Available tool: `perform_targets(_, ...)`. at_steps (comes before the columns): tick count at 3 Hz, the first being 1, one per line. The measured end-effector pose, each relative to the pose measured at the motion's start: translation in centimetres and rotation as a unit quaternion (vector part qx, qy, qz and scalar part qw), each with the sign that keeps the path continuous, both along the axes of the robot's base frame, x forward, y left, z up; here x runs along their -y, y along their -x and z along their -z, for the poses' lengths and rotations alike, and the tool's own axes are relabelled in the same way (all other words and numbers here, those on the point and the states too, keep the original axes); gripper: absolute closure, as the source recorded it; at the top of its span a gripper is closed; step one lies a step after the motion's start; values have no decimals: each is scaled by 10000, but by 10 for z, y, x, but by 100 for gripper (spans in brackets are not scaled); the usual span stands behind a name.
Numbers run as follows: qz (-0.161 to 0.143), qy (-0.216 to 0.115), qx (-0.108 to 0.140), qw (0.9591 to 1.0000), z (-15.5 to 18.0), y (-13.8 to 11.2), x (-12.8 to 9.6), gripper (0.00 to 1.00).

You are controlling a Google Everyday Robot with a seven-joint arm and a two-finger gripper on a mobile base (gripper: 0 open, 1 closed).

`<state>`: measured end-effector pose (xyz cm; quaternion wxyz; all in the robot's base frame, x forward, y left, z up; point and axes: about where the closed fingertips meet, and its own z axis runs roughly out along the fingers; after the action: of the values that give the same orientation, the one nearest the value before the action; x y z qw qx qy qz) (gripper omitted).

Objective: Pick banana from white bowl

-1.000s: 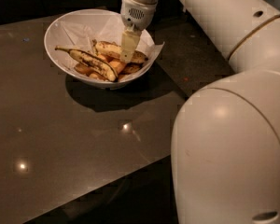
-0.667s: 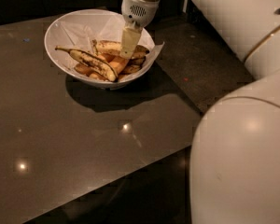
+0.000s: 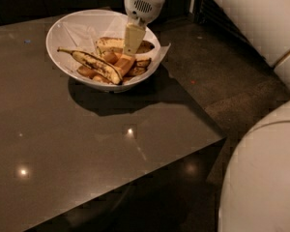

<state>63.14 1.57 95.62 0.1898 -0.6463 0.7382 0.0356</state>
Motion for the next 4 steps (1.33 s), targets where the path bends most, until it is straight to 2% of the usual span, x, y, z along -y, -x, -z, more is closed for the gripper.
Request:
perform_targets(1,-36,-113,194,9997,-24,19,7,100)
perform_targets(2,107,-397,391,9984,-48,54,25,100)
perform_targets(3,488,-639,507,9955,-62,101,63,100)
perform_targets(4,840,-780,496,9922,-60,153,107,100)
